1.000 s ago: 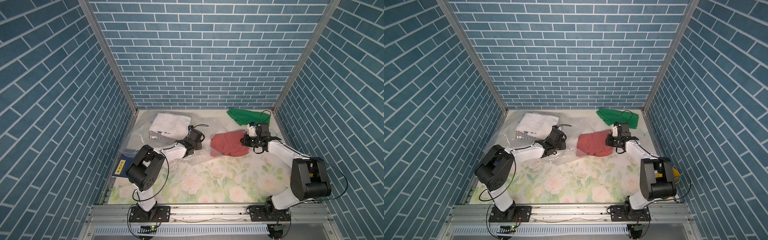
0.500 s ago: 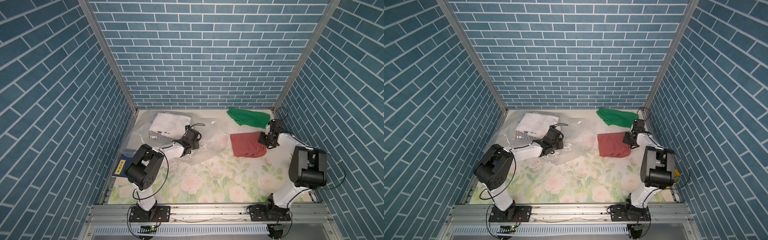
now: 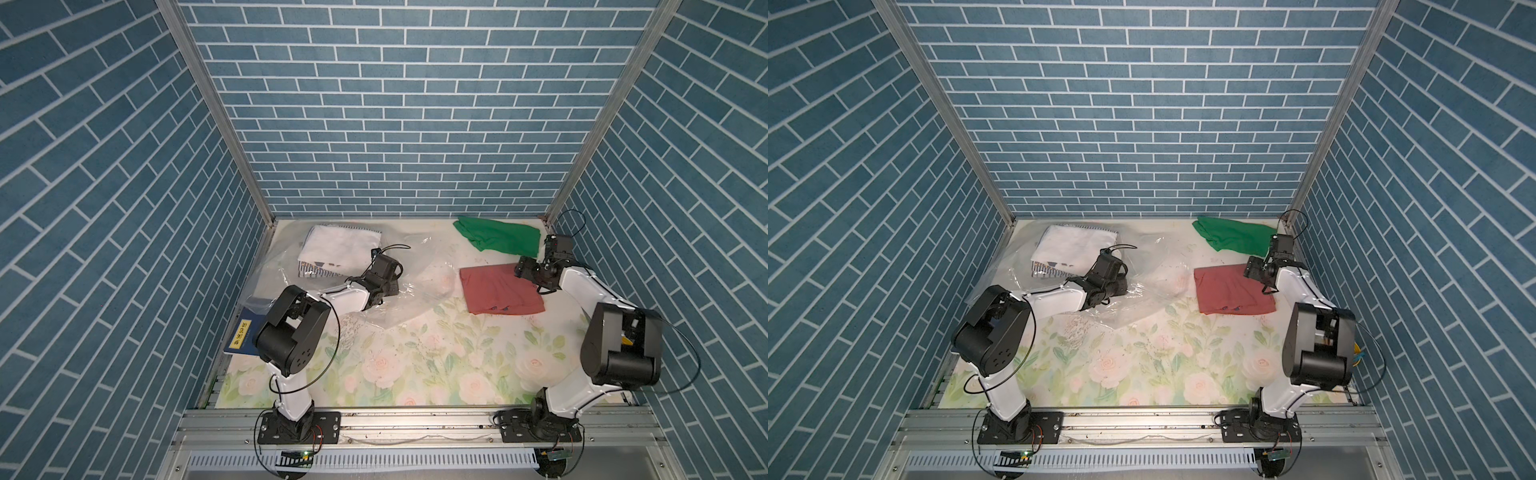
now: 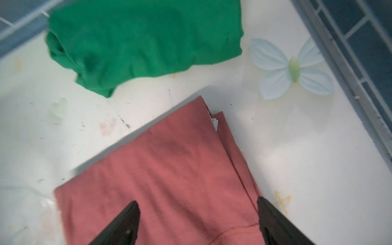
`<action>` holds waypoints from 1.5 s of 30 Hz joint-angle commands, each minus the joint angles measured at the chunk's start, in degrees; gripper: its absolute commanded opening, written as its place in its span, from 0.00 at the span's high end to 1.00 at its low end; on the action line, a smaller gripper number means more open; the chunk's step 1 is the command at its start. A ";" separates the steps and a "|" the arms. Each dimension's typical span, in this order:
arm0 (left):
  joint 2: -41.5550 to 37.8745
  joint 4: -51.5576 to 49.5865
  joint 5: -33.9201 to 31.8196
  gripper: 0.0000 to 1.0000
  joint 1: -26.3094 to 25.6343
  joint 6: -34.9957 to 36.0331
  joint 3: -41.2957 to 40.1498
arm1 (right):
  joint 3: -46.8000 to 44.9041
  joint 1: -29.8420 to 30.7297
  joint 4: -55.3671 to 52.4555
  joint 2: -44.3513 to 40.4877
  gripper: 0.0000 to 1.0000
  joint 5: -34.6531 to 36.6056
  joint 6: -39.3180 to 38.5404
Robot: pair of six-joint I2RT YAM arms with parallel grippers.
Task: Take the tank top out of the vacuum bag
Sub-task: Move the tank top to the center of the board.
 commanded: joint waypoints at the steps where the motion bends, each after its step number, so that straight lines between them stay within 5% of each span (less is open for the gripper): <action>1: -1.74 0.61 -1.08 0.98 0.89 -0.16 -1.59 | -5.05 0.05 -1.31 -5.95 0.15 -3.39 10.58; 9: -5.05 1.64 -1.52 0.97 0.87 -0.43 -4.75 | -26.26 2.45 13.22 -21.70 0.18 -13.76 35.92; 13: -6.96 2.20 -2.38 0.97 0.83 -0.46 -6.77 | -32.74 6.62 15.48 -24.91 0.21 -11.25 44.17; 21: -8.85 3.63 -2.09 0.96 0.79 -1.04 -9.49 | -42.55 12.31 33.16 -20.20 0.23 -9.80 57.85; 26: -9.46 4.71 -1.88 0.96 0.76 -0.57 -10.10 | -42.79 12.70 39.28 -14.16 0.34 -6.65 59.14; 28: -9.37 4.52 -2.28 0.96 0.71 -0.69 -10.06 | -43.68 12.62 42.44 -11.50 0.60 -5.70 60.87; 33: -9.72 2.71 -3.54 0.96 0.41 -2.88 -9.43 | -44.99 12.13 53.44 -3.55 1.00 -6.67 64.32; 45: -10.46 -2.12 -5.42 0.97 -2.74 -6.11 -8.34 | -34.89 7.49 44.37 3.95 1.00 -11.05 51.11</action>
